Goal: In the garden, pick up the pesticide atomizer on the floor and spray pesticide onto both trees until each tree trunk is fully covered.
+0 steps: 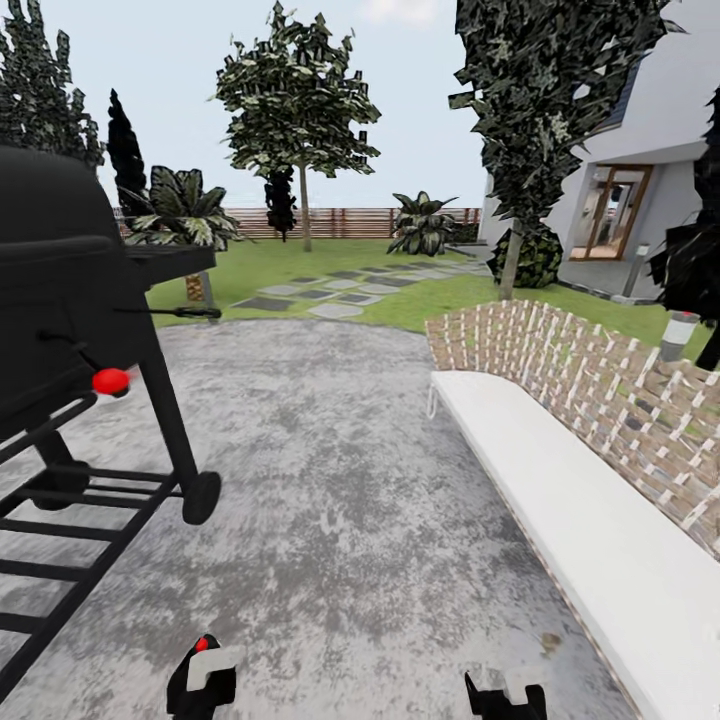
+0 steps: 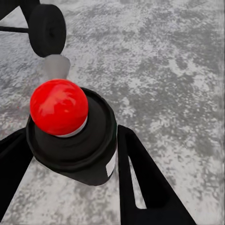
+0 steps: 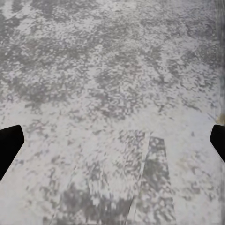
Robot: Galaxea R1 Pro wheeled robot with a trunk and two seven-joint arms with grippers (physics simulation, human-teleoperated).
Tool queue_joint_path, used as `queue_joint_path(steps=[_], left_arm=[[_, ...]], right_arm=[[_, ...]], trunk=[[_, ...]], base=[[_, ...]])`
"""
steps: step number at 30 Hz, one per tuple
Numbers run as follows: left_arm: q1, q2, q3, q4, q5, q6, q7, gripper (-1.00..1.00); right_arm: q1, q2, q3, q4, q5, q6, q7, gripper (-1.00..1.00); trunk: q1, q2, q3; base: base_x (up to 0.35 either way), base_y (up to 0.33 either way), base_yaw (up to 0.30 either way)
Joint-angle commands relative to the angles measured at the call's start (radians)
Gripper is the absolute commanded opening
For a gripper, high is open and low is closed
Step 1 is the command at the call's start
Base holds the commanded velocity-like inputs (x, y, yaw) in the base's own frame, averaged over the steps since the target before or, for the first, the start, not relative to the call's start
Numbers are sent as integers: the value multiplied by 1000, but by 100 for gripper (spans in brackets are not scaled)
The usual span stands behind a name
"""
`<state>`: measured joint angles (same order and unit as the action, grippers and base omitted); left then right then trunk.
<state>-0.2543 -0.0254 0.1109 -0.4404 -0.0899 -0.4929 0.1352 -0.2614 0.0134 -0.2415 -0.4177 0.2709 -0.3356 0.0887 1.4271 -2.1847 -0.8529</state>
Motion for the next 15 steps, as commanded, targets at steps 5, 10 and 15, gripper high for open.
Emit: queue_joint_path(steps=[5,10,15], left_arm=[[0,-1,4,0,-10,-3,4,-100],[0,-1,4,0,-10,-3,4,-100],[0,1,4,0,-10,-3,4,-100]], right_arm=[[-1,2,-9,0,5,-4,8,100],[-1,2,-9,0,5,-3,8,100],[-1,3,-9,1,5,-4,8,100]], trunk=[[0,0,-1],[0,0,-1],[0,0,-1]], base=[[340,0,-190],[340,0,-29],[340,0,-2]])
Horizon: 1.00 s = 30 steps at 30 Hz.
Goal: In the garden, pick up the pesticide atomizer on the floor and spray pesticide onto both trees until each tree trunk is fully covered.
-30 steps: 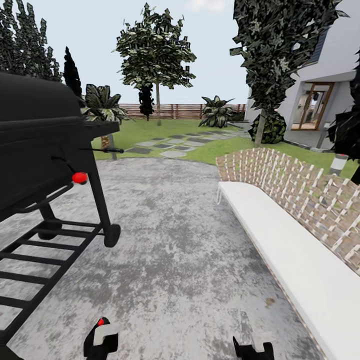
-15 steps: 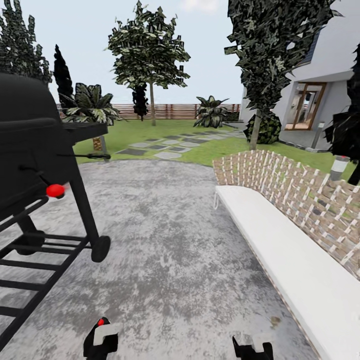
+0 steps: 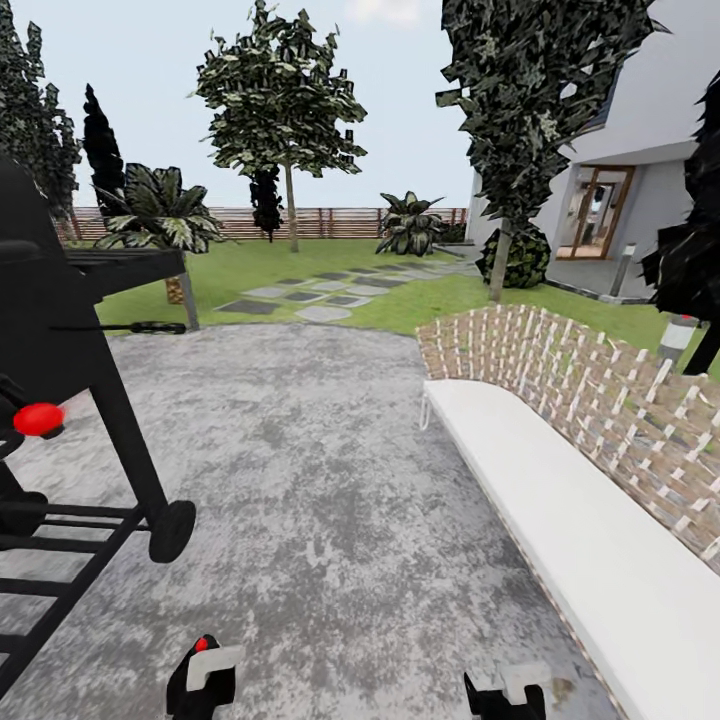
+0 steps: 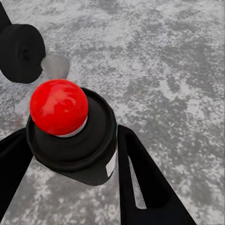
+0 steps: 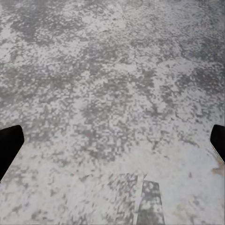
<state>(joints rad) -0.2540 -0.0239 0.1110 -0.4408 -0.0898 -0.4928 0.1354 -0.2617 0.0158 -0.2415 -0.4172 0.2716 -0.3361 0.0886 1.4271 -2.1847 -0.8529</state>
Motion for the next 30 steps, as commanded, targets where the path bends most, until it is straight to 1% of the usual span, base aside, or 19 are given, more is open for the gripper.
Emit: queue_joint_path(steps=[1,9,30], left_arm=[[-1,-1,4,1,-10,-3,4,-100],[-1,-1,4,5,-10,-4,4,-100],[-1,-1,4,14,-10,-7,4,-100]], right_arm=[[-1,1,-9,0,4,-3,8,100],[-1,2,-9,1,4,-3,8,100],[-1,2,-9,1,4,-3,7,100]], trunk=[[0,0,-1],[0,0,-3],[0,0,-35]], base=[[340,0,0],[340,0,0],[340,0,0]])
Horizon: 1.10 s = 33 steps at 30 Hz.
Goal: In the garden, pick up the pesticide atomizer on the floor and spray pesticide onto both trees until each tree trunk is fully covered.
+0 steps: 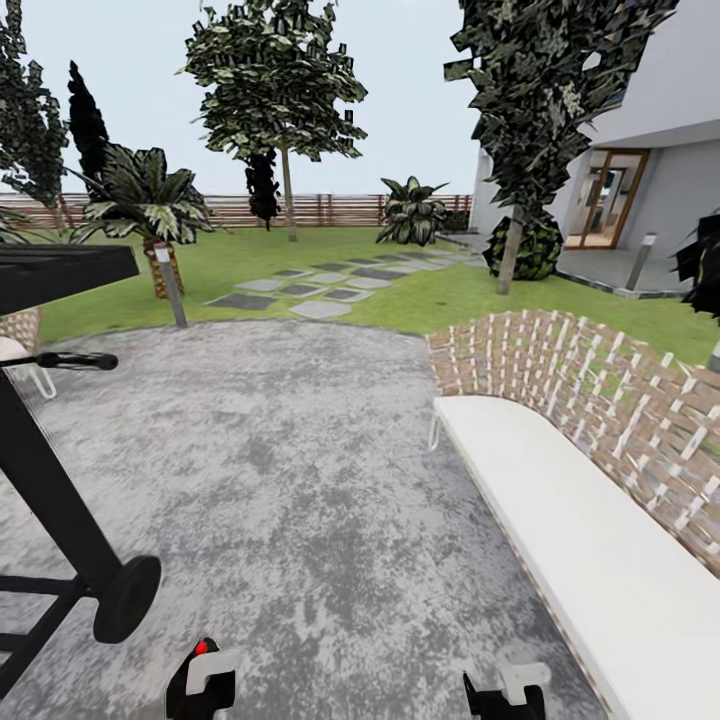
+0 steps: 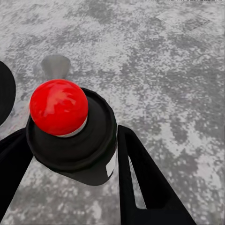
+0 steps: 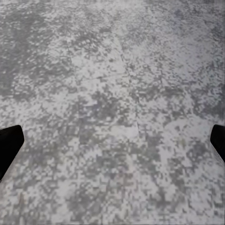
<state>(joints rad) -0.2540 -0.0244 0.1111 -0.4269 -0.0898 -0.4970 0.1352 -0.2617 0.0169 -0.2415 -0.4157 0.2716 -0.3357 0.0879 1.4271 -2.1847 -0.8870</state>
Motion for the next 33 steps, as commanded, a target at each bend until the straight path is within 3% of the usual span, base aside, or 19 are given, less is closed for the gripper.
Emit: queue_joint_path(steps=[1,15,33], left_arm=[[-1,-1,4,0,-10,-3,4,-100],[-1,-2,4,2,-10,-3,4,-100],[-1,0,4,2,-10,-2,4,-100]], right_arm=[[-1,1,-9,0,4,-3,8,100],[-1,2,-9,0,6,-3,8,100],[-1,2,-9,0,6,-3,8,100]], trunk=[[0,0,-3],[0,0,-25],[0,0,-50]], base=[[340,0,0],[340,0,17],[340,0,148]])
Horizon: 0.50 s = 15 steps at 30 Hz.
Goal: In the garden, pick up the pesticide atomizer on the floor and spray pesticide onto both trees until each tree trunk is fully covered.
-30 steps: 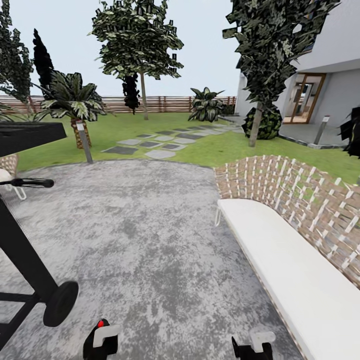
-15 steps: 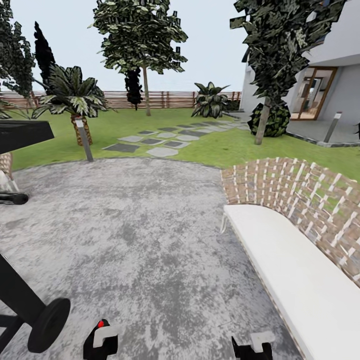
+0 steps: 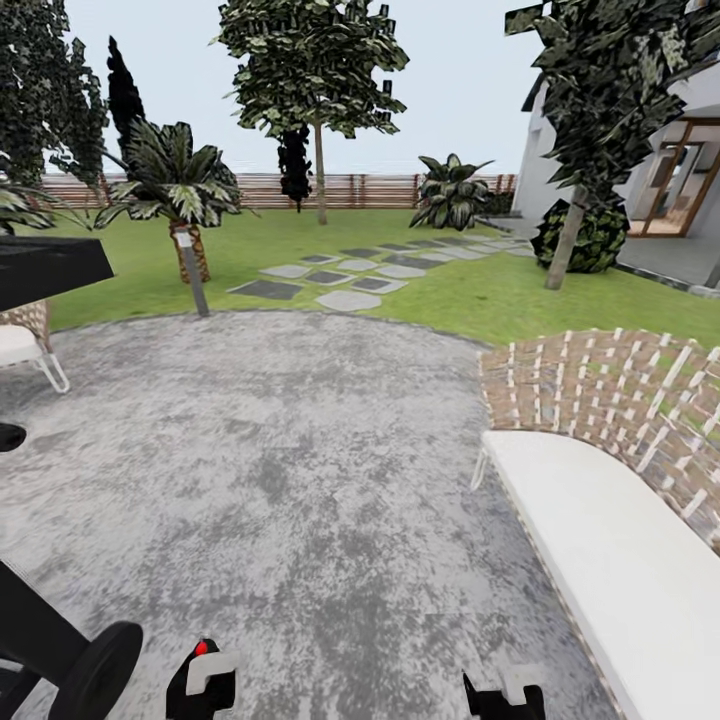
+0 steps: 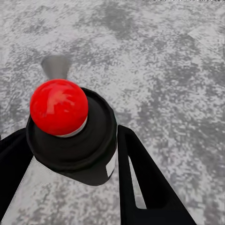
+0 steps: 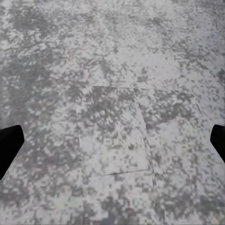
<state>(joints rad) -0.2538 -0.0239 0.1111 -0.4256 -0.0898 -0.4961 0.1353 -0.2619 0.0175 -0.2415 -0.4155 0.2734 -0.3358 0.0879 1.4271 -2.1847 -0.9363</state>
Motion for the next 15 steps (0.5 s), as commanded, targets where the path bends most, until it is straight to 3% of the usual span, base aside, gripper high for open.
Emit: queue_joint_path(steps=[1,15], left_arm=[[-1,-1,4,1,-10,-3,4,-100],[-1,-1,4,1,-10,-4,4,-100]], right_arm=[[0,1,-9,0,4,-3,8,100],[0,-6,-7,32,10,-5,10,100]], trunk=[[0,0,-2],[0,0,-3]], base=[[340,0,131],[340,0,14]])
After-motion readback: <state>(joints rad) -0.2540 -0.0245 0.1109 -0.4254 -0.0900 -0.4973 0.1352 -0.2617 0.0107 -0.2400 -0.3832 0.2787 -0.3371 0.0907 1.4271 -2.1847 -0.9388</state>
